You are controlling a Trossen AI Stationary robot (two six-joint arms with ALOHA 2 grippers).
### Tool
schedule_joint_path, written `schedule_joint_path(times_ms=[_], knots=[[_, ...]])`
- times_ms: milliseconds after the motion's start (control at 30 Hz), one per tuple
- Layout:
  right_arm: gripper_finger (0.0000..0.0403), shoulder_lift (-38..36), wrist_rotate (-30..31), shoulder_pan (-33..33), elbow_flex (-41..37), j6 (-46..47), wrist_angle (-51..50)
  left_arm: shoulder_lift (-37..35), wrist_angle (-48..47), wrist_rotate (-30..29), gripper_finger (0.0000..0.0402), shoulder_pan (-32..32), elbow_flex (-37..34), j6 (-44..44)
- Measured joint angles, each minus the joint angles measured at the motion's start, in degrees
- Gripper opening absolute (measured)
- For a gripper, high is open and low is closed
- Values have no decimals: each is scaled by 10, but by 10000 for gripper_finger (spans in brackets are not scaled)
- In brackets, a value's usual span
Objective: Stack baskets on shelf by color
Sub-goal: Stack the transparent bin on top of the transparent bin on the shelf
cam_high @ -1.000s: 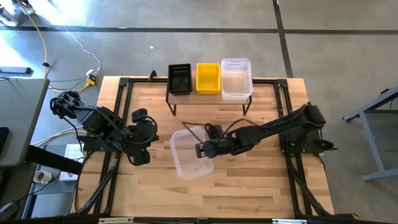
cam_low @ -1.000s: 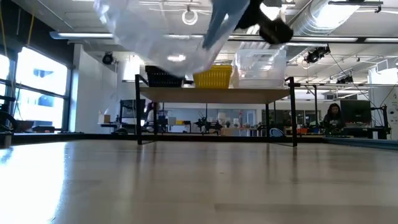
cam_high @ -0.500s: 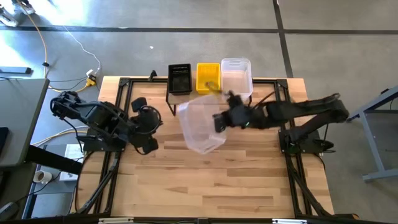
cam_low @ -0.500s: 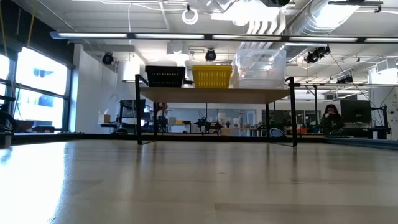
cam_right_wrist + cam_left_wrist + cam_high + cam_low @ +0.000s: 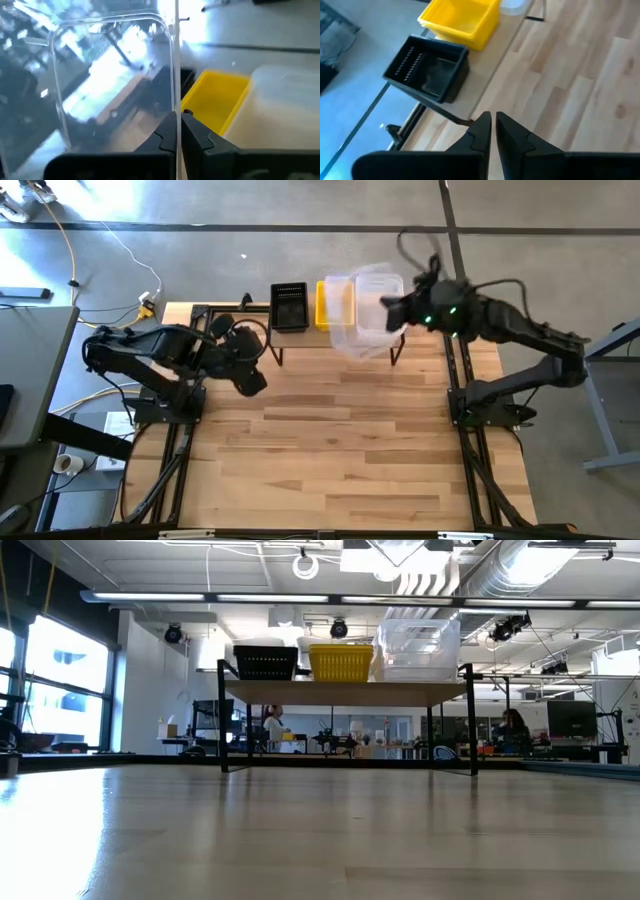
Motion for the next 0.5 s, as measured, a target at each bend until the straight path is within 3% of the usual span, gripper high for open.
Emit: schedule_joint_path(times_ms=[267,500], knots=[[0,-40,-59,-107,0,-82,49,0,0,-4,19,63,0,0],[0,-38,-131,-193,0,-100,62,0,0,-4,19,102,0,0]])
